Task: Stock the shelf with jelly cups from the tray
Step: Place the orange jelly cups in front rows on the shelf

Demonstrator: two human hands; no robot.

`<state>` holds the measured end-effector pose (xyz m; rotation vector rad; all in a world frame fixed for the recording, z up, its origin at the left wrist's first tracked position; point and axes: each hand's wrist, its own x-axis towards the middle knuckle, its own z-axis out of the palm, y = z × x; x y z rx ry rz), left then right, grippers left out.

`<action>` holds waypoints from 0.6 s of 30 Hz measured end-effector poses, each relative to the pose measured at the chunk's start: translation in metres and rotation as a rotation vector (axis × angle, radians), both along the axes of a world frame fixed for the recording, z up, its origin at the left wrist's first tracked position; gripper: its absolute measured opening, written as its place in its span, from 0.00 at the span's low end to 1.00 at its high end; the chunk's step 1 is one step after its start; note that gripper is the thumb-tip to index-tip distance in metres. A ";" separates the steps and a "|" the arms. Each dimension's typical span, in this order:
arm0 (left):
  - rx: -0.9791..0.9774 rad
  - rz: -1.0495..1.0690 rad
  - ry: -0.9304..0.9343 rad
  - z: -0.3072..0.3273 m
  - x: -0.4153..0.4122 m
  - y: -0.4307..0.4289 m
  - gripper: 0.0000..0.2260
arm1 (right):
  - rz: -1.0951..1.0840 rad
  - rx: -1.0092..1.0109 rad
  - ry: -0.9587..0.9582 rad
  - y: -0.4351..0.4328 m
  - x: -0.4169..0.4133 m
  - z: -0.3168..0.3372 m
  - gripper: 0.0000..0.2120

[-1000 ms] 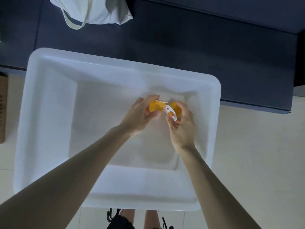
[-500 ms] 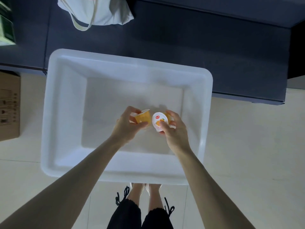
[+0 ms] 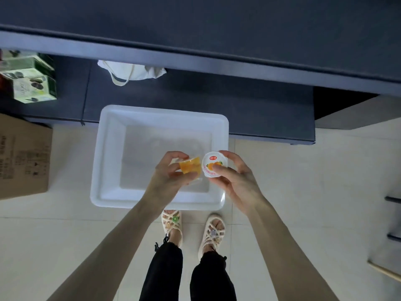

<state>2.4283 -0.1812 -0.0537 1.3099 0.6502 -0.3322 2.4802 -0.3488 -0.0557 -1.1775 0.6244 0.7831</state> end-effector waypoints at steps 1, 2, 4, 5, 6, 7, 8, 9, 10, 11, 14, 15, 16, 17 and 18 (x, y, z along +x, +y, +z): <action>0.004 -0.015 -0.030 0.018 -0.001 -0.007 0.17 | -0.001 0.008 -0.012 -0.008 -0.001 0.016 0.18; 0.018 -0.027 -0.059 0.035 -0.001 -0.015 0.18 | -0.006 0.023 -0.024 -0.016 -0.001 0.032 0.18; 0.064 -0.042 -0.102 0.069 0.002 -0.033 0.22 | -0.012 0.060 -0.049 -0.036 0.000 0.066 0.18; 0.089 -0.051 -0.119 0.086 0.004 -0.043 0.25 | -0.006 0.072 -0.066 -0.047 0.000 0.083 0.18; 0.113 -0.061 -0.134 0.103 0.005 -0.054 0.26 | 0.005 0.078 -0.087 -0.058 0.000 0.099 0.18; 0.134 -0.066 -0.154 0.119 0.006 -0.066 0.27 | 0.023 0.082 -0.110 -0.071 0.000 0.115 0.18; 0.154 -0.067 -0.180 0.134 0.006 -0.079 0.27 | 0.044 0.088 -0.138 -0.084 0.001 0.131 0.18; 0.173 -0.066 -0.203 0.147 0.005 -0.093 0.26 | 0.067 0.090 -0.160 -0.099 0.002 0.145 0.18; 0.193 -0.060 -0.225 0.162 0.004 -0.109 0.25 | 0.086 0.091 -0.180 -0.115 0.002 0.160 0.18; 0.216 -0.052 -0.247 0.177 0.004 -0.126 0.25 | 0.096 0.089 -0.202 -0.132 0.004 0.175 0.19; 0.203 0.049 -0.297 0.221 0.004 -0.183 0.23 | 0.132 0.052 -0.286 -0.186 0.010 0.218 0.15; 0.178 0.094 -0.321 0.235 0.005 -0.202 0.21 | 0.148 0.037 -0.310 -0.203 0.014 0.233 0.13; 0.165 0.120 -0.346 0.249 0.007 -0.221 0.20 | 0.161 0.027 -0.332 -0.221 0.018 0.248 0.11; 0.167 0.125 -0.372 0.261 0.010 -0.238 0.18 | 0.168 0.021 -0.352 -0.239 0.022 0.262 0.09; 0.175 0.119 -0.402 0.272 0.015 -0.254 0.18 | 0.167 0.022 -0.374 -0.255 0.027 0.276 0.09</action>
